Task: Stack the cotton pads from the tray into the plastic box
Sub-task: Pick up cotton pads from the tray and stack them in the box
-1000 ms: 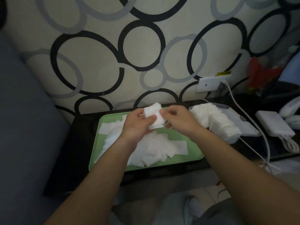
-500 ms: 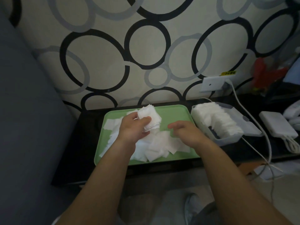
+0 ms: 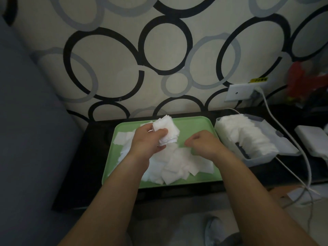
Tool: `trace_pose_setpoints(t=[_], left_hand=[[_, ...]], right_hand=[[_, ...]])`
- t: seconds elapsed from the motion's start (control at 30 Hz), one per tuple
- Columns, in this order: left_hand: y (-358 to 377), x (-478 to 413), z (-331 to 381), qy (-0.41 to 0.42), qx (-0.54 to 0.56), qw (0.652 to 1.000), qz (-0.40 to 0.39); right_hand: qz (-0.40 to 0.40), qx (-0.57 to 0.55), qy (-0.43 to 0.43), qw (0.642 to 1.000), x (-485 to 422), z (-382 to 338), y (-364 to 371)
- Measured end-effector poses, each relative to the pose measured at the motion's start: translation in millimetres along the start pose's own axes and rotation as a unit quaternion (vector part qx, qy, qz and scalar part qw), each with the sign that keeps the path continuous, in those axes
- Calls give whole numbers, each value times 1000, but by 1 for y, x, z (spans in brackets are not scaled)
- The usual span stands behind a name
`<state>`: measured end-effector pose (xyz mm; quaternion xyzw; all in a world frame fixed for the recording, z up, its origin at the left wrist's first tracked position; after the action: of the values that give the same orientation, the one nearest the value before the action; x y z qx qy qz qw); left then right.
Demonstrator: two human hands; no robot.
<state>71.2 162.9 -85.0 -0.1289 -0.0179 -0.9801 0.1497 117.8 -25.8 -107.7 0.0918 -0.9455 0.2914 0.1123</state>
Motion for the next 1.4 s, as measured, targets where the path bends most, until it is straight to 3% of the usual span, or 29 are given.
trace_pose_setpoints(t=[0.1,0.23,0.43,0.6,0.8,1.03,1.4], left_hand=[[0,-2,-1,-1,-2,1000,-2],[4,0,0,-3,3,1000,-11],[-6,-2,1,-3,11,1000,8],[-18,0,-1,-10,30,999,36],[4,8,-3,-26,17,997,-70],[25,19,5,-11,39,989,-145],[31,20,8,-3,53,988,-144]], right_hand=[[-39,2,26,999,1,5,9],[-27,-16,18,999,3,-4,3],[23,-114,-91,989,18,-43,-23],[17,-238,-97,966,30,-56,-40],[-87,-370,-122,917,39,-76,-29],[-41,-320,-123,939,33,-75,-22],[65,-267,-136,952,34,-73,-32]])
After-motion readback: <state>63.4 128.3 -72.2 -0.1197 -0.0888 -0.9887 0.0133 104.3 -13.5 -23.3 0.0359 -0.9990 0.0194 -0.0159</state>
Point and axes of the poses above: each hand's wrist, its own x-axis away from the middle knuckle, its own y-axis out of the palm, z = x × y, the point moved 10 cm from there along -x, towards the middle knuckle, and after that the axes turned 2 degrees about -x, right-handed, at the moved point
